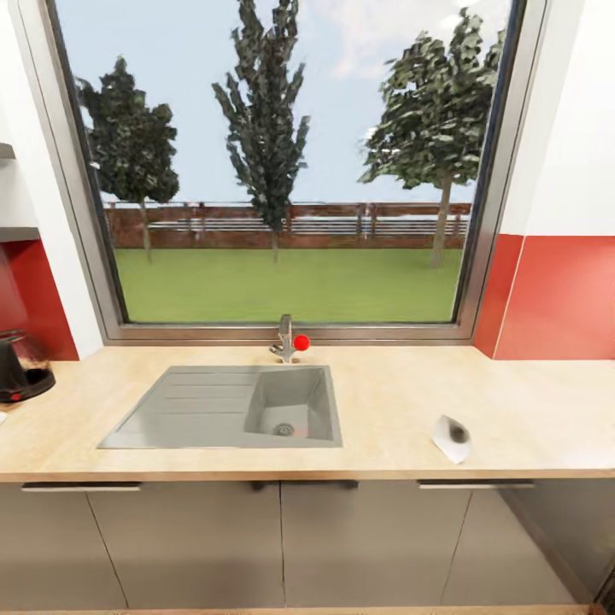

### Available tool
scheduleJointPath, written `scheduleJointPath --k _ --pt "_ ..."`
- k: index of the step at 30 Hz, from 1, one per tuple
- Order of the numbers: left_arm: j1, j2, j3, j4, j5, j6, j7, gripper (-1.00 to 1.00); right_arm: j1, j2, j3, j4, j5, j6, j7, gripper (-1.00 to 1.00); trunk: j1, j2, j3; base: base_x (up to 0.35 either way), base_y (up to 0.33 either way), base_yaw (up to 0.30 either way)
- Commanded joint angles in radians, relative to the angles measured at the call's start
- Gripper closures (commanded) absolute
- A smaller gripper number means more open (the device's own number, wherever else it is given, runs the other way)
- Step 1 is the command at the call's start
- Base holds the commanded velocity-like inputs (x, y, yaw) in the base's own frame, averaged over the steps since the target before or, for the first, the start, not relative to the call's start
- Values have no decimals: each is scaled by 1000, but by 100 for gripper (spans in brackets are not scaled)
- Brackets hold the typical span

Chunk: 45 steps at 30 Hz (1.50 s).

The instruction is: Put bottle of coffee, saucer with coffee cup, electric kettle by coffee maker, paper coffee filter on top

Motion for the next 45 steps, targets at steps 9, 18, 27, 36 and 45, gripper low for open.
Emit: scheduleJointPath --k 9,18,27,36,45 --pt "1 17 -10 1 1 -2 -19 -100 3 17 -11 1 17 -17 8 -100 0 -1 -1 -67 -217 0" --pt "1 24 -15 14 -7 -2 -12 -100 2 60 -11 3 -21 -30 1 -100 0 -1 -1 0 0 0" --pt "2 42 -10 24 0 4 1 -100 -10 99 -24 1 -47 -20 -18 -100 0 -1 -1 0 0 0" --pt "2 47 -14 40 -7 3 -5 -100 -33 118 -17 2 -30 -4 -14 -100 0 -1 -1 0 0 0" --pt "2 73 -14 40 -6 4 -8 -100 -55 137 -51 1 0 13 -20 -100 0 -1 -1 0 0 0"
